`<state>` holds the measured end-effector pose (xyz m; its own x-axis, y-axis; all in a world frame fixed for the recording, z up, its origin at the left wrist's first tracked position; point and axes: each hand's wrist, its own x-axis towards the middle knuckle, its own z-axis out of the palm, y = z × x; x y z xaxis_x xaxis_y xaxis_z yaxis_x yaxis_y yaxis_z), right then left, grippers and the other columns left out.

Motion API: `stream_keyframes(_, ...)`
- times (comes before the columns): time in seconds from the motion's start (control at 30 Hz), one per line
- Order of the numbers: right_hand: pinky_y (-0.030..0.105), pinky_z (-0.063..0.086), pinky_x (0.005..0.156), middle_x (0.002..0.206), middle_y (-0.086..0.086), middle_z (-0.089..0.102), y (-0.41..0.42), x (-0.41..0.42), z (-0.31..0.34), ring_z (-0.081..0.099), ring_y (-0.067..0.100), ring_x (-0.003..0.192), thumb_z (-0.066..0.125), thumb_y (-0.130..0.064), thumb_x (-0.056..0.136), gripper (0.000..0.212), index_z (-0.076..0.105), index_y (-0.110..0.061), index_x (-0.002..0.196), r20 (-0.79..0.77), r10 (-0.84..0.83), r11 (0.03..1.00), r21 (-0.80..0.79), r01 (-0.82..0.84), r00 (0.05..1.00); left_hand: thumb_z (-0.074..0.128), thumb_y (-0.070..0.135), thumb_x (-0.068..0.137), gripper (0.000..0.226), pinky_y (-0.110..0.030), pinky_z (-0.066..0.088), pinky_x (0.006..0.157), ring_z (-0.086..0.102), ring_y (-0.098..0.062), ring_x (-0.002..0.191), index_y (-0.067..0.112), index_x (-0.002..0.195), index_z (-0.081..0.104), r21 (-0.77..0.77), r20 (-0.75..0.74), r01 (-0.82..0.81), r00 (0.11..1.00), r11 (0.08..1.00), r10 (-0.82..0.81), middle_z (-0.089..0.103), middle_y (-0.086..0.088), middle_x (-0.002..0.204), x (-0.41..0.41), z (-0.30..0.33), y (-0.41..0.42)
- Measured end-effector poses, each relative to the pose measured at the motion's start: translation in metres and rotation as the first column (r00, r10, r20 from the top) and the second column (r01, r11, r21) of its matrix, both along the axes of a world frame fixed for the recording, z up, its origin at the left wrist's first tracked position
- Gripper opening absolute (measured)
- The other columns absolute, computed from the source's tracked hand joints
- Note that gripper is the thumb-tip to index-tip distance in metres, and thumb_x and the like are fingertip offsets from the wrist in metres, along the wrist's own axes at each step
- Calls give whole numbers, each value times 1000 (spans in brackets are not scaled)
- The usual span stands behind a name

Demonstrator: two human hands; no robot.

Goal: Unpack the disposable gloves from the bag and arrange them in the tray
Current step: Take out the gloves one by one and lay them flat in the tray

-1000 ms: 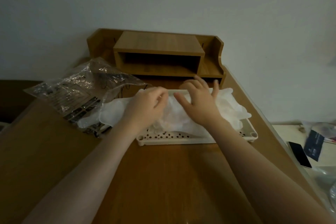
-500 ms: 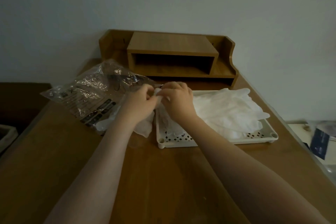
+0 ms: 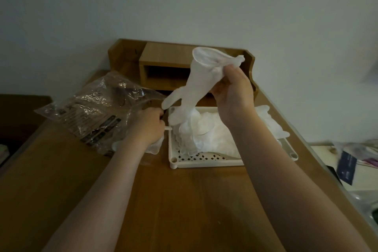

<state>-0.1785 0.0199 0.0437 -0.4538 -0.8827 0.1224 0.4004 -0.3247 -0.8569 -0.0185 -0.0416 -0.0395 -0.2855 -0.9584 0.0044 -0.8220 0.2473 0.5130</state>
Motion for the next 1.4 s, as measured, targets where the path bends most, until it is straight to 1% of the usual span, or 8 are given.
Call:
stream_keyframes(0.1,30,53,69,79,3,64,10,-4,3,62,17,76,45,-12,96,17,62,-8,99,112,68,990,115,-81,991,39,9,98,38,-30,38,101,43,-16,125,17,134,47,-122,-328,3,944,993,-43,45,2,139,-13,23,14)
stream_keyframes(0.23,34,54,76,94,8,69,19,-17,6,66,22,88,51,-22,96,20,65,-8,99,136,74,967,230,-104,988,33,28,102,30,-27,39,98,50,0,112,26,125,52,-98,-722,152,669,983,-176,57,14,118,-32,59,41)
stream_keyframes(0.37,37,54,78,95,13,69,26,-28,9,66,26,91,52,-20,94,22,67,-4,99,-13,168,949,271,-158,986,61,49,85,39,-19,49,80,60,3,96,30,119,58,-104,-606,414,695,904,-388,65,17,106,-49,88,55)
stream_keyframes(0.6,40,54,89,109,9,70,43,-42,8,67,24,101,52,-59,85,60,62,-11,120,-303,230,955,254,-154,925,57,33,92,19,-41,54,79,67,-21,87,20,100,69,-158,-668,214,696,964,-264,71,-5,93,-63,102,66)
stream_keyframes(0.7,41,53,93,115,2,68,50,-40,1,65,20,105,61,-67,73,73,58,-18,125,-423,285,944,278,-176,860,51,39,94,26,-32,54,75,66,-13,87,24,106,68,-104,-657,222,717,970,-234,70,2,93,-68,105,73)
stream_keyframes(0.9,37,54,89,98,3,67,56,-34,0,65,21,94,57,-15,92,14,62,-16,105,-506,322,939,278,-202,800,38,43,98,38,-24,46,69,61,-11,81,16,90,63,-71,-718,112,684,991,-128,63,2,84,-75,111,81)
stream_keyframes(1.2,32,51,65,75,6,63,62,-68,-1,60,21,73,42,1,91,31,64,-13,74,-487,376,910,353,-216,788,45,36,98,31,-36,49,86,64,-17,91,11,95,62,227,-968,213,153,950,197,67,-4,92,-66,97,74)
stream_keyframes(1.4,32,56,71,90,5,64,59,-78,-2,62,21,82,46,-22,100,20,64,-17,93,-483,432,870,445,-211,762,41,44,89,42,-33,51,72,64,-21,84,12,97,66,113,-972,551,-111,827,207,66,-8,93,-55,77,68)
